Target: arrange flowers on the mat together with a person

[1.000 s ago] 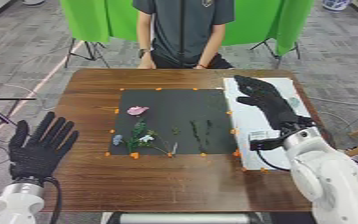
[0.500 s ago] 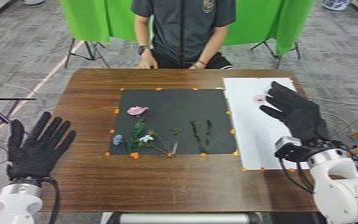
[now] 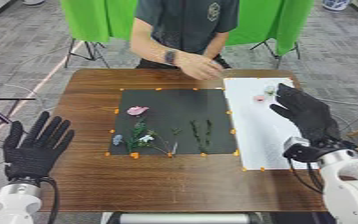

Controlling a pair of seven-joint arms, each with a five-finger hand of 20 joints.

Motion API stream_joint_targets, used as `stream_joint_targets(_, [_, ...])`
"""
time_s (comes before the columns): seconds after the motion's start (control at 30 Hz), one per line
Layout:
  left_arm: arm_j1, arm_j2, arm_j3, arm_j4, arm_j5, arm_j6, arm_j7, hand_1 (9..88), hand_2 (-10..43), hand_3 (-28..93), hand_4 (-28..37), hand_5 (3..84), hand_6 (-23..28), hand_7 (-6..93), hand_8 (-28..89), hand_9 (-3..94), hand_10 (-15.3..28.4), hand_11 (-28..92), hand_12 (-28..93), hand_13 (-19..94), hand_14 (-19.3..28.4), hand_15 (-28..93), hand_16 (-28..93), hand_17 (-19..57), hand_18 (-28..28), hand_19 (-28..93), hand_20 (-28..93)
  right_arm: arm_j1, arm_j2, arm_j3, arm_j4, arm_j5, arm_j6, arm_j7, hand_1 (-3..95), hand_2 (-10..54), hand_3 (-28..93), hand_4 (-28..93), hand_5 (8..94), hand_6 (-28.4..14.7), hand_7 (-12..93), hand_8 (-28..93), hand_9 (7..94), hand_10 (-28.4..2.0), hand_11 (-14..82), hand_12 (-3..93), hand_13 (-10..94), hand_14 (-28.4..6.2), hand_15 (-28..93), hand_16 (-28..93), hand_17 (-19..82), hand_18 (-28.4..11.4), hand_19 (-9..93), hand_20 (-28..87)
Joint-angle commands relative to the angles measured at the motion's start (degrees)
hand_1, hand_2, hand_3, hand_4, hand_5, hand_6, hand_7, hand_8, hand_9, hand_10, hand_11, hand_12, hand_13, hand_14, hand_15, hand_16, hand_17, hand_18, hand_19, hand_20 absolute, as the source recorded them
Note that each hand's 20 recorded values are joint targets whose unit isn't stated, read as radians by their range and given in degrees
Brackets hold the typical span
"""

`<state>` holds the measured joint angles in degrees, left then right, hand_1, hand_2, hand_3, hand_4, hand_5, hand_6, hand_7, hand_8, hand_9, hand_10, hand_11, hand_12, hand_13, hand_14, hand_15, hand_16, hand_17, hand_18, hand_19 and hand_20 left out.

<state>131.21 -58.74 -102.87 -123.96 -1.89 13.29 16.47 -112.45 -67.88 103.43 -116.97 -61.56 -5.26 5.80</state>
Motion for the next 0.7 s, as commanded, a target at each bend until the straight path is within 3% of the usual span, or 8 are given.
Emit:
stream_joint_targets(0.03, [0.4,-0.81,0.51,0.31,0.49,0.0,-0.59,23.9,14.2,67,-28.3,40.9,7.8,8.7,-10,39.3,16.1,18,7,30,15.0,23,-7,-4.8,13.1,28,11,2.6,0.7,-1.4,0.6,-3.8,2.8,0.1,16.8,6.8,79,-25,42.1,-3.5,11,-10,34.0,-12.2,2.4,10.0,24,-9.1,3,14,13,-10.2,27,9])
stream_joint_targets(0.7, [0.4,-0.92,0.58,0.29,0.47,-0.02,-0.49,24.3,14.0,68,-28.3,41.0,7.8,8.6,-10,38.4,15.3,18,7,30,14.2,22,-7,-5.0,13.2,29,11,2.9,0.3,-2.3,0.1,-6.5,2.3,1.8,18.2,5.4,79,-25,43.7,-3.3,13,-10,34.3,-12.1,2.7,10.1,24,-9.4,4,13,13,-10.3,27,9])
